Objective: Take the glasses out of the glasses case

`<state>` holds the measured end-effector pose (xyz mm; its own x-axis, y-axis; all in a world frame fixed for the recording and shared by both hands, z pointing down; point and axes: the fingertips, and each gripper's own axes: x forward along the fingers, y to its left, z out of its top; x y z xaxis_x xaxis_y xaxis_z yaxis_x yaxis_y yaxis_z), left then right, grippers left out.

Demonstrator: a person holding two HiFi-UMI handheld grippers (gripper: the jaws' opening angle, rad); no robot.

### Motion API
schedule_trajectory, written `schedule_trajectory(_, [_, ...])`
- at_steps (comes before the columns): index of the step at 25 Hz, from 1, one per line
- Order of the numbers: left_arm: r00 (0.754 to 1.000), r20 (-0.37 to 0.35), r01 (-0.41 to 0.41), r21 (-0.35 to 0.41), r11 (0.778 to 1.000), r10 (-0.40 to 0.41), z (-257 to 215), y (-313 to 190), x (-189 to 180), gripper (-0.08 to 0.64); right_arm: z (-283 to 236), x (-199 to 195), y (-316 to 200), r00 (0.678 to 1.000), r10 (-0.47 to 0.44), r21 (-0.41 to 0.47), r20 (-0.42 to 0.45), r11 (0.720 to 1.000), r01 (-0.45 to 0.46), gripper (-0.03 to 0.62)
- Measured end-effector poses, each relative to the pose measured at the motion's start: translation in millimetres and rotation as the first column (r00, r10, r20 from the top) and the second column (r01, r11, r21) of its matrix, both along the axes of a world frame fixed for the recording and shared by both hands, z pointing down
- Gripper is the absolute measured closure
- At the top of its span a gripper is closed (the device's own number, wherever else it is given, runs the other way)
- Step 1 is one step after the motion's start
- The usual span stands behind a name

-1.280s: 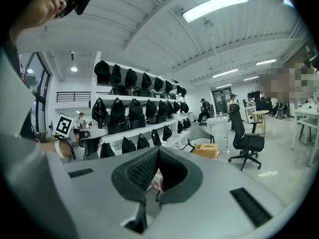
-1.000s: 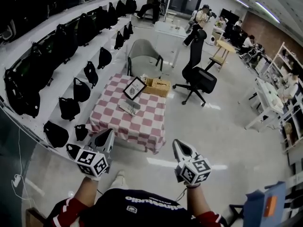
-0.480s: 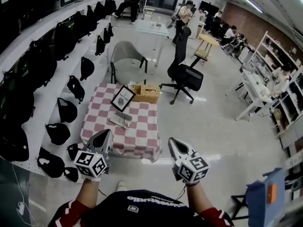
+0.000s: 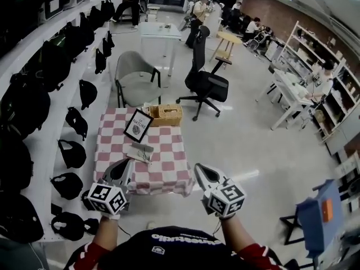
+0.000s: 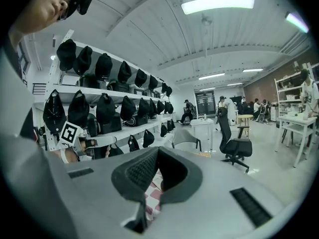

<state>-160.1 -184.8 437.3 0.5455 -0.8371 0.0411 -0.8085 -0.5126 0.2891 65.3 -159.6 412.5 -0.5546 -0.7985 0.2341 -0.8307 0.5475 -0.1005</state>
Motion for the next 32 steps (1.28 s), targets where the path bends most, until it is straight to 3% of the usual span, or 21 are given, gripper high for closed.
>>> schedule_trajectory(11, [0.998, -0.041, -0.056, -0.035, 0.998, 0.055, 19, -19, -9, 0.555, 7, -15, -6, 0.998, 0.037, -0.029, -0.043, 0.999, -0.038, 0.588])
schedule_trajectory(24, [0.999, -0.026, 0.021, -0.053, 0.998, -0.022, 30, -27, -33, 0.555, 16, -35, -32, 0.999, -0.044, -0.033, -0.015, 0.998, 0.044, 0.588])
schedule_trajectory(32, [1.000, 0.010, 0.024, -0.010, 1.000, -0.024, 13, -43, -26, 0.555, 8, -33, -48, 0.997, -0.080, -0.009, 0.002, 0.997, 0.080, 0.588])
